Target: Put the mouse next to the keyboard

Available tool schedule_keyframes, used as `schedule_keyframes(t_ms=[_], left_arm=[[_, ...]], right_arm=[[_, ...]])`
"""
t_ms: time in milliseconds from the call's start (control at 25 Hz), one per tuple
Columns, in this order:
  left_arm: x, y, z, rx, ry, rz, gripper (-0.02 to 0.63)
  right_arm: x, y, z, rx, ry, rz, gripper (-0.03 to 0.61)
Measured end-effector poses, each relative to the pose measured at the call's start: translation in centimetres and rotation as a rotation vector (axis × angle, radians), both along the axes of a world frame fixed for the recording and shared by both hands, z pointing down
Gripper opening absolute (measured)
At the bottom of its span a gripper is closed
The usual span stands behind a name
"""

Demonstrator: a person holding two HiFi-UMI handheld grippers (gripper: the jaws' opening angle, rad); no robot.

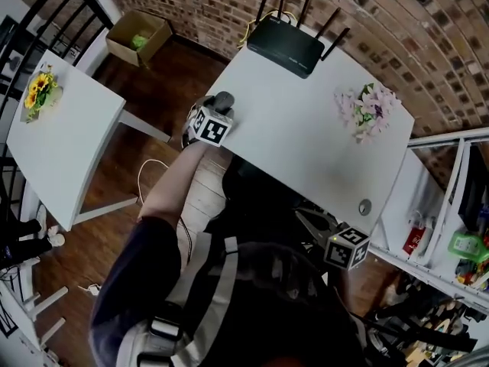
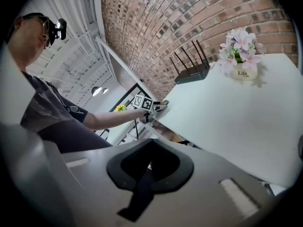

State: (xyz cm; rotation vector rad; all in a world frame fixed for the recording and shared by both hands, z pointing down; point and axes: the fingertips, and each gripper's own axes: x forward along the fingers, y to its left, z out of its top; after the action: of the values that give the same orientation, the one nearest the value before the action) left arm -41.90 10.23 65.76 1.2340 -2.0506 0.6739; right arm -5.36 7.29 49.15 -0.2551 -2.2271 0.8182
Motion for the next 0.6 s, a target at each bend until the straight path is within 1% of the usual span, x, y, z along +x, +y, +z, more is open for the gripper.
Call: schedule_keyframes(t_ms=[240, 600], left_arm=[[-0.2, 0.6, 0.0, -0.012, 0.003, -0.031, 0.279], [0.1, 0.4, 0.2, -0.040, 0.016, -0.088, 0.279]], right_arm=[[-0.1, 0.2, -0.3, 0.005, -0.010, -0.018, 0.003], [1.4, -0.9, -0.3, -0.014, -0.033, -0.005, 0.003]])
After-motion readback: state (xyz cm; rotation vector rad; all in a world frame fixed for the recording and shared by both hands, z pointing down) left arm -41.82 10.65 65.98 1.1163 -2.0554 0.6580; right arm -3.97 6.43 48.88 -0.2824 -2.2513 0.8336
